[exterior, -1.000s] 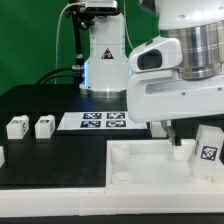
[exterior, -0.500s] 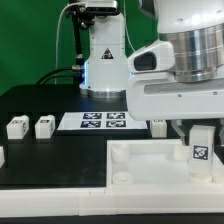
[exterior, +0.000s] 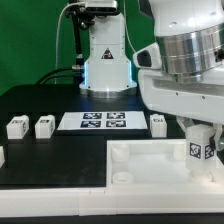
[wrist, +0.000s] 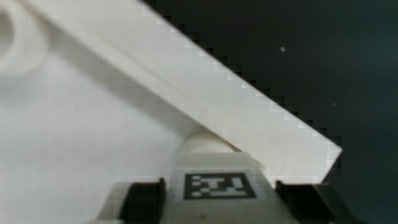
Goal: Assemble one leg
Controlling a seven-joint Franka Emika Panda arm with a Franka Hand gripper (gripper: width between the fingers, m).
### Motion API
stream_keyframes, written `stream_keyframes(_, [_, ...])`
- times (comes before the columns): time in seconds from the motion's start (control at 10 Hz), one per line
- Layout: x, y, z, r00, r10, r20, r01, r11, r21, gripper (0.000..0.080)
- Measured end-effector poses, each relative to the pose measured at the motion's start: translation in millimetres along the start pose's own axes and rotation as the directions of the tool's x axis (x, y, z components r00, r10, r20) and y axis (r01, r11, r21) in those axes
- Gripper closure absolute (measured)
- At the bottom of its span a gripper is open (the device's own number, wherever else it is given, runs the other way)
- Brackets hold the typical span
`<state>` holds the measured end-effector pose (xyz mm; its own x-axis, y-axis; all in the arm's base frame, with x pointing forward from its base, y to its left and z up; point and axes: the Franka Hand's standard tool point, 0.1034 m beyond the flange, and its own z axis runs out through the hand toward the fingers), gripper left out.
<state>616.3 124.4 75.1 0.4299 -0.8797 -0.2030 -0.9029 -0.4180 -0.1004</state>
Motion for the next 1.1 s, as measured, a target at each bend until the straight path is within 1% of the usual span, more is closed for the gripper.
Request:
stream_keyframes(0.1, [2.5,-1.8,-0.4,0.990,0.143,0.021,-0.143,0.989,0.022,0.0505])
stream_keyframes(0.2, [7.3,-2.1,0.9,0.971,0.234,0.048,-0.236,0.970,0.050,0.0505])
stream_keyframes(0.3, [7.6,-2.9,0.5,0.955,0.290,0.059,-0.293,0.955,0.053,0.0505])
stream_keyframes(0.5, [7.1,-2.8,0.7,0.964,0.259,0.058,-0.262,0.963,0.054,0.0505])
stream_keyframes(0.6, [6.8,-2.6,0.8,0.977,0.207,0.055,-0.210,0.976,0.056,0.0505])
stream_keyframes(0.7, [6.4,-1.8,1.0,0.991,0.123,0.051,-0.126,0.991,0.052,0.0323])
stream_keyframes(0.8, [7.4,-1.6,0.5,0.998,-0.035,0.043,0.032,0.998,0.056,0.0207])
stream_keyframes(0.9, [7.5,-2.3,-2.6,0.975,-0.220,0.022,0.219,0.974,0.048,0.0207])
stream_keyframes(1.0, [5.6,-3.9,-5.6,0.932,-0.361,-0.004,0.361,0.932,0.035,0.0161])
stream_keyframes(1.1, [7.1,-2.7,-4.1,0.897,-0.441,-0.007,0.441,0.897,0.032,0.0151])
